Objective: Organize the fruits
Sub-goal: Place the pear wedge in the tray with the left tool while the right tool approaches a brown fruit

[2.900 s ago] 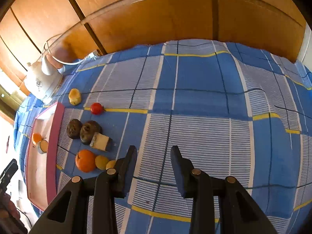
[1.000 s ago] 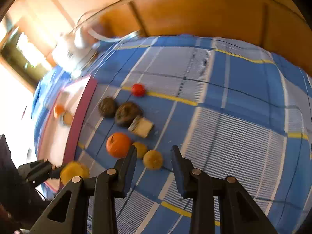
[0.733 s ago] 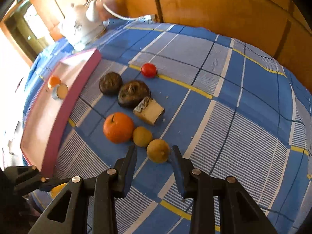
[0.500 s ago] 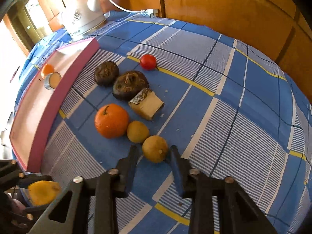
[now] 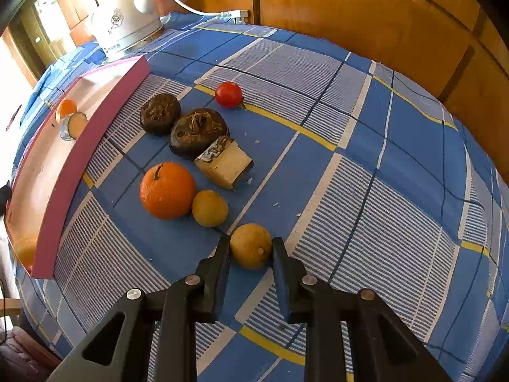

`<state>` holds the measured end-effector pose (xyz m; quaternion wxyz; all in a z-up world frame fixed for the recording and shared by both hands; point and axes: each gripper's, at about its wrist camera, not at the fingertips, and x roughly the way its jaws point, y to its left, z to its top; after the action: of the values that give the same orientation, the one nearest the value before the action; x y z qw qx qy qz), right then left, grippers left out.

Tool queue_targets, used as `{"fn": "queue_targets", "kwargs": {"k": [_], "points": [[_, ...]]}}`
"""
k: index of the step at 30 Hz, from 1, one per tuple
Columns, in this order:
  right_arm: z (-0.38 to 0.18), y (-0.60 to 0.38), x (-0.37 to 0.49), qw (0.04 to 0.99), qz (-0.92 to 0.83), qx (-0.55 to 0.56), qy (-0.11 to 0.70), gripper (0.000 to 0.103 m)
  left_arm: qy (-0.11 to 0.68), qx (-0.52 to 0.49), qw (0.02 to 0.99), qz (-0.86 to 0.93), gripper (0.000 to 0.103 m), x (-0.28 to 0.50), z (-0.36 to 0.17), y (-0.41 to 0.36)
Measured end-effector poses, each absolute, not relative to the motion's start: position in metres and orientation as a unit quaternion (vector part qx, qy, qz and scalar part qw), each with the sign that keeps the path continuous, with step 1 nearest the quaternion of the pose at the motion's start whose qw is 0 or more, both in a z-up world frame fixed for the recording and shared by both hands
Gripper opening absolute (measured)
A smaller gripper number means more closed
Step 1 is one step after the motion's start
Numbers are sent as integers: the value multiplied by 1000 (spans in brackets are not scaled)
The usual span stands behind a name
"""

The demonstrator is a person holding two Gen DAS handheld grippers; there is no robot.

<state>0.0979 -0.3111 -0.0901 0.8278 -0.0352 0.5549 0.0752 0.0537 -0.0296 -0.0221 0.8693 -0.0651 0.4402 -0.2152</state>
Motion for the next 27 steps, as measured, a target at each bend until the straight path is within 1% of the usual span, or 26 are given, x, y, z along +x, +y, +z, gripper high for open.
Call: {"fn": "queue_targets", "kwargs": {"k": [6, 16, 21, 24, 27], "points": [[-90, -311, 97, 828, 76, -41, 554, 26, 454, -73, 869, -184, 24, 74, -37, -15], [-91, -309, 98, 827, 77, -44, 555, 26, 454, -81, 872, -166, 24, 71, -36, 11], [-91, -309, 97, 828, 75, -45, 554, 26, 466, -81, 869, -145, 24, 66, -48, 21], [-91, -309, 97, 829, 75, -48, 552, 26, 468, -62, 872, -126, 24, 63, -50, 17], [-90, -308, 96, 830, 73, -51, 551, 26, 462, -38, 880, -106, 28, 60, -49, 11]]}}
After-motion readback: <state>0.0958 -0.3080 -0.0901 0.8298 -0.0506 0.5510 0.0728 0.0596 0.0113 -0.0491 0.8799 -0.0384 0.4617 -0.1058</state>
